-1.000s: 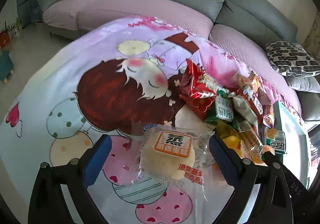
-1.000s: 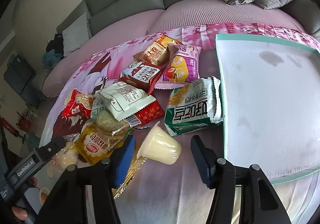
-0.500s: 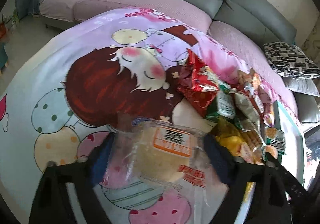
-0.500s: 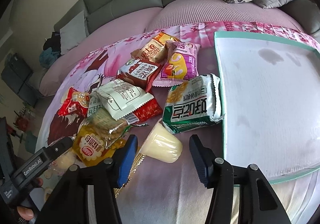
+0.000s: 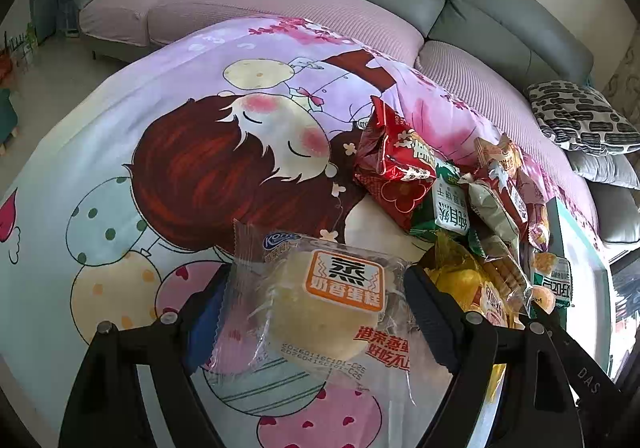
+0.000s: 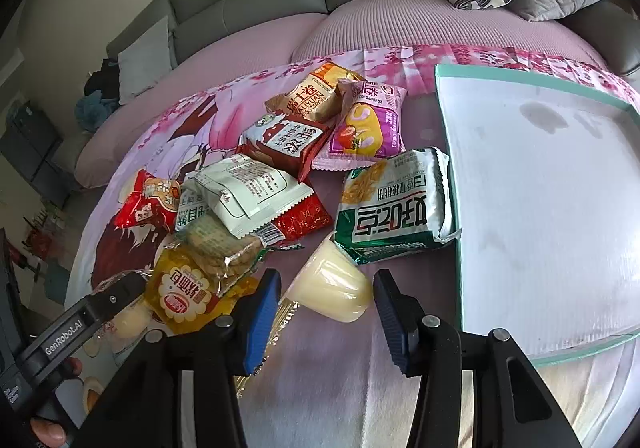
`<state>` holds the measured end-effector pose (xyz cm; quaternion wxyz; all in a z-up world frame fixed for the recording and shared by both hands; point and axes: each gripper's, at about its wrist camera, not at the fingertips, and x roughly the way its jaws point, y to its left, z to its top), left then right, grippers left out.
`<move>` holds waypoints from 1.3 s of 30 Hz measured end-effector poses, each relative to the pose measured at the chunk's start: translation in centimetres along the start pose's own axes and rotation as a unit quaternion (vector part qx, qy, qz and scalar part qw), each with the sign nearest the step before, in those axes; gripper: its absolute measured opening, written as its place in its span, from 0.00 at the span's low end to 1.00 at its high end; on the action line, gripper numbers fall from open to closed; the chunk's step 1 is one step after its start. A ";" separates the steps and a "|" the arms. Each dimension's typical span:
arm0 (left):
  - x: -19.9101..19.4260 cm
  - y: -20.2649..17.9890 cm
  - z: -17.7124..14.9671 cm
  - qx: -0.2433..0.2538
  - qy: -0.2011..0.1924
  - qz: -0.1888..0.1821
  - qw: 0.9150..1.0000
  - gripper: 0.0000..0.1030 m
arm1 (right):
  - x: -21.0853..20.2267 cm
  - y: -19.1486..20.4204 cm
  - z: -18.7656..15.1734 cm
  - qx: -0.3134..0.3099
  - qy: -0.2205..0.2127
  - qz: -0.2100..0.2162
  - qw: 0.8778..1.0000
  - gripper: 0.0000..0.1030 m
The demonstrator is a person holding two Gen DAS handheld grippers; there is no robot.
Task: Organize snacks
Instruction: 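Grasp the steamed bun pack with the left tool while the right tool grasps the yellow jelly cup, then carry the bun pack with the left tool while the right tool carries the jelly cup over the tray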
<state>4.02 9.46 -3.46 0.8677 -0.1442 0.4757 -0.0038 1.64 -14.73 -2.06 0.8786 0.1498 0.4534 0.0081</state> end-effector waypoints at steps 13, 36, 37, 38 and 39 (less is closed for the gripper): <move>-0.1 0.1 0.0 -0.003 0.001 -0.002 1.000 0.83 | -0.1 0.2 0.0 -0.003 -0.003 -0.010 1.000 0.49; -1.4 -0.2 0.0 0.009 -0.018 0.001 1.000 0.62 | -0.5 -0.7 -0.1 0.055 -0.002 -0.024 0.998 0.38; -1.5 -0.3 0.0 0.009 -0.020 0.000 1.000 0.62 | -0.7 -0.7 -0.1 0.055 -0.004 -0.019 0.998 0.38; -1.6 -0.3 0.0 0.008 -0.021 -0.003 1.000 0.61 | -0.9 -0.7 -0.1 0.056 -0.007 -0.015 0.998 0.38; -1.8 -0.3 0.1 0.007 -0.023 -0.005 1.000 0.61 | -1.1 -0.6 -0.1 0.055 -0.009 -0.012 0.998 0.38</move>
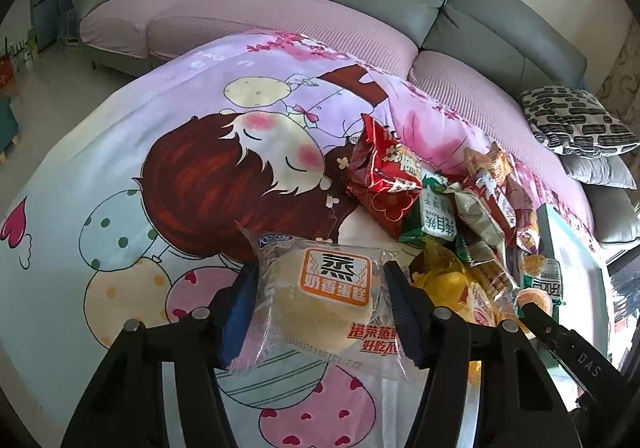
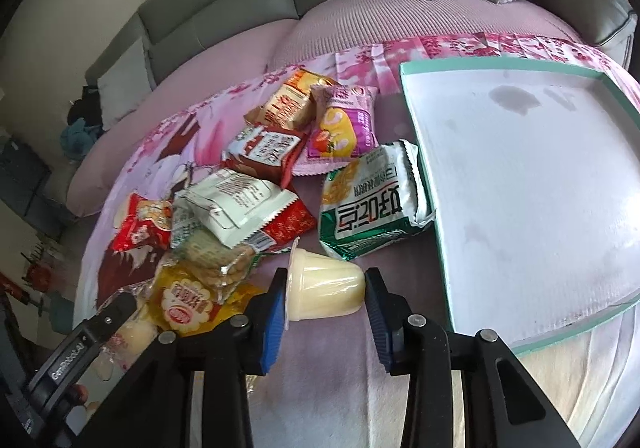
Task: Organize snacks
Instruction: 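Carry the bun pack with the left tool while the right tool carries the jelly cup over the tray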
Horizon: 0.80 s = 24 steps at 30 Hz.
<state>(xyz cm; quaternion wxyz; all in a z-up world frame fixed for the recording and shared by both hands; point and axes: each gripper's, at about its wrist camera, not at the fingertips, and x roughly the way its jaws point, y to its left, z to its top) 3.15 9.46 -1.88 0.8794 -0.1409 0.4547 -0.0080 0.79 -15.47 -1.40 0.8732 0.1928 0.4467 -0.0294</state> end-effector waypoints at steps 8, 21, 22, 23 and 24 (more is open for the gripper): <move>-2.6 -1.0 1.0 0.001 -0.035 -0.006 0.999 0.61 | -3.3 0.0 0.9 -0.003 -0.045 0.017 0.999 0.38; -5.5 -10.7 3.8 0.076 -0.050 -0.062 0.994 0.61 | -7.8 -6.9 5.6 0.069 -0.095 -0.074 0.990 0.38; -5.5 -12.2 3.9 0.087 -0.048 -0.074 0.992 0.61 | -8.0 -7.9 6.0 0.081 -0.097 -0.081 0.989 0.38; -5.5 -13.1 3.9 0.094 -0.049 -0.081 0.991 0.61 | -8.1 -8.6 6.3 0.088 -0.098 -0.084 0.988 0.38; -5.6 -14.5 4.0 0.106 -0.051 -0.091 0.989 0.61 | -8.1 -9.7 6.6 0.099 -0.100 -0.091 0.986 0.38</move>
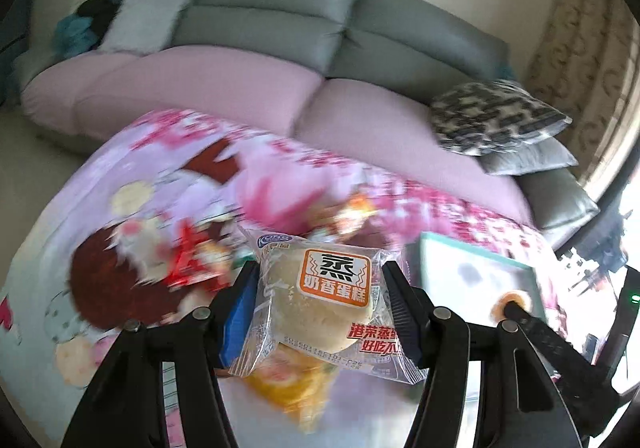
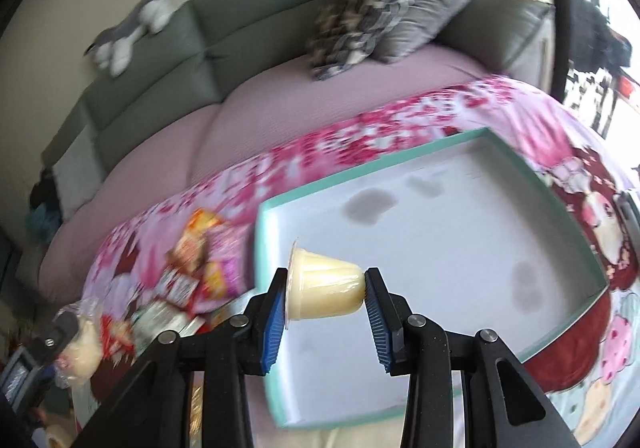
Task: Organize snacks
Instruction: 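Carry the bun pack with the left tool while the right tool carries the jelly cup over the tray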
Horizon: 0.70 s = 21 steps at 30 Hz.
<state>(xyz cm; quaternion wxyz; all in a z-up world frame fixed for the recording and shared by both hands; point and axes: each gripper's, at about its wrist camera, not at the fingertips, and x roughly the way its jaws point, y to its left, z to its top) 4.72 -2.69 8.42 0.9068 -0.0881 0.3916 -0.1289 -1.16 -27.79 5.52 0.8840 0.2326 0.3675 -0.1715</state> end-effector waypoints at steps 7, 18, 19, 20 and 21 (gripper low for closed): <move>2.4 -7.3 0.6 0.058 -0.001 -0.056 0.997 0.61 | 1.7 -6.3 2.1 0.054 -0.008 -0.047 0.997 0.38; 10.8 -13.7 -1.7 0.091 0.040 -0.066 0.993 0.61 | 4.1 -11.0 3.2 0.051 -0.048 -0.086 0.994 0.39; 11.3 -14.1 -1.8 0.092 0.043 -0.065 0.993 0.61 | 4.2 -11.2 3.2 0.053 -0.047 -0.084 0.994 0.39; 11.8 -14.4 -1.9 0.092 0.045 -0.064 0.993 0.61 | 4.4 -11.5 3.2 0.056 -0.047 -0.083 0.994 0.39; 12.2 -14.7 -1.9 0.092 0.046 -0.064 0.993 0.61 | 4.5 -11.7 3.2 0.055 -0.047 -0.084 0.994 0.39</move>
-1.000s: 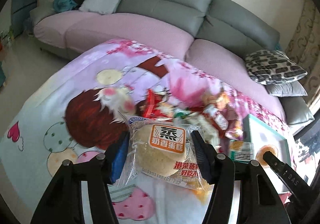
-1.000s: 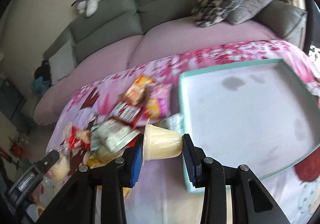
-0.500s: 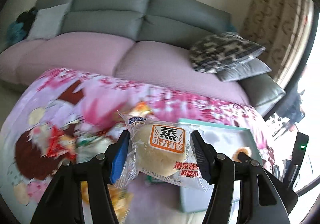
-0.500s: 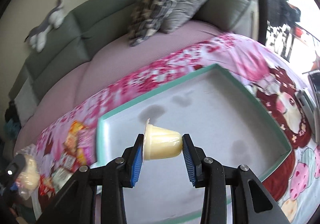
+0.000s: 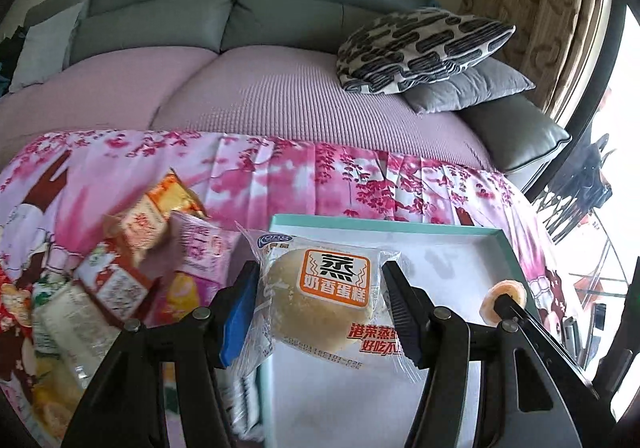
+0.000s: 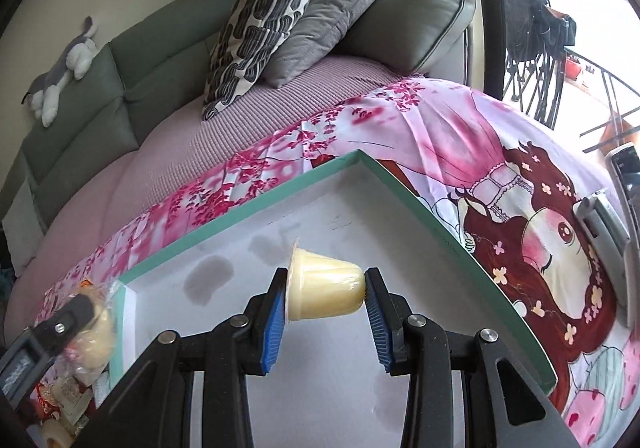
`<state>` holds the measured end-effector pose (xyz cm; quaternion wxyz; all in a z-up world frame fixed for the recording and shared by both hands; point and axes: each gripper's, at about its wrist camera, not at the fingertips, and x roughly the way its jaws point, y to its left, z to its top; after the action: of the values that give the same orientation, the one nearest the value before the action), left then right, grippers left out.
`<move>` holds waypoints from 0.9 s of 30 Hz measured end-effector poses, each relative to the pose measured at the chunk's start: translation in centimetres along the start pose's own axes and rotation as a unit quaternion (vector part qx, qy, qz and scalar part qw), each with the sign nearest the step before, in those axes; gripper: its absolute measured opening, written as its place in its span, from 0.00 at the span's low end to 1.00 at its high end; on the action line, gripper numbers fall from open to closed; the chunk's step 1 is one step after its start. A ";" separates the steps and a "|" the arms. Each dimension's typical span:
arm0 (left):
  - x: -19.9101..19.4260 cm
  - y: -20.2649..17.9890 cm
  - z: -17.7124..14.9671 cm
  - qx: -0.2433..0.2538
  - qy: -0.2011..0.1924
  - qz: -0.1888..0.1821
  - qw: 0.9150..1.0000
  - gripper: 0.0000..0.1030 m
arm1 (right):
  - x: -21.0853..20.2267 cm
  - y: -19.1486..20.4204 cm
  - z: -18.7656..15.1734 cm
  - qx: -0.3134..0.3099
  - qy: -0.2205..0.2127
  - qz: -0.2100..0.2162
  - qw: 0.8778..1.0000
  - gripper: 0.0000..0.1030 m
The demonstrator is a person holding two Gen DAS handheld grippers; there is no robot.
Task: Organize snacks
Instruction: 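Carry the bun pack with the left tool while the right tool carries the jelly cup over the tray, then open the left tool on the bun pack while the right tool releases the jelly cup into the tray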
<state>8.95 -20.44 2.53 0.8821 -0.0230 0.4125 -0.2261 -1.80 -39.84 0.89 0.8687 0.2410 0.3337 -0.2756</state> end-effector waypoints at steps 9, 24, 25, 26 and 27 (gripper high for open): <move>3.0 -1.7 0.5 0.009 0.017 0.005 1.000 0.62 | 1.1 -0.9 -0.1 0.002 0.010 -0.008 1.000 0.39; 3.3 -3.0 0.4 0.023 0.026 0.011 0.999 0.69 | 1.6 -1.4 -0.2 0.008 0.021 -0.009 1.000 0.39; 2.8 -3.0 0.5 0.024 0.023 0.012 0.999 0.69 | 1.6 -1.4 -0.2 0.007 0.023 -0.008 1.000 0.39; 2.4 -3.0 0.6 0.025 0.021 0.015 0.999 0.69 | 1.6 -1.4 -0.2 0.008 0.026 -0.007 1.000 0.39; 1.8 -3.0 0.6 0.028 0.017 0.019 0.999 0.69 | 1.6 -1.4 -0.2 0.009 0.028 -0.006 1.000 0.39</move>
<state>9.32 -23.96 2.30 0.8796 0.0131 0.4211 -0.2210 -1.81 -41.26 -0.74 0.8553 0.2546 0.3566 -0.2767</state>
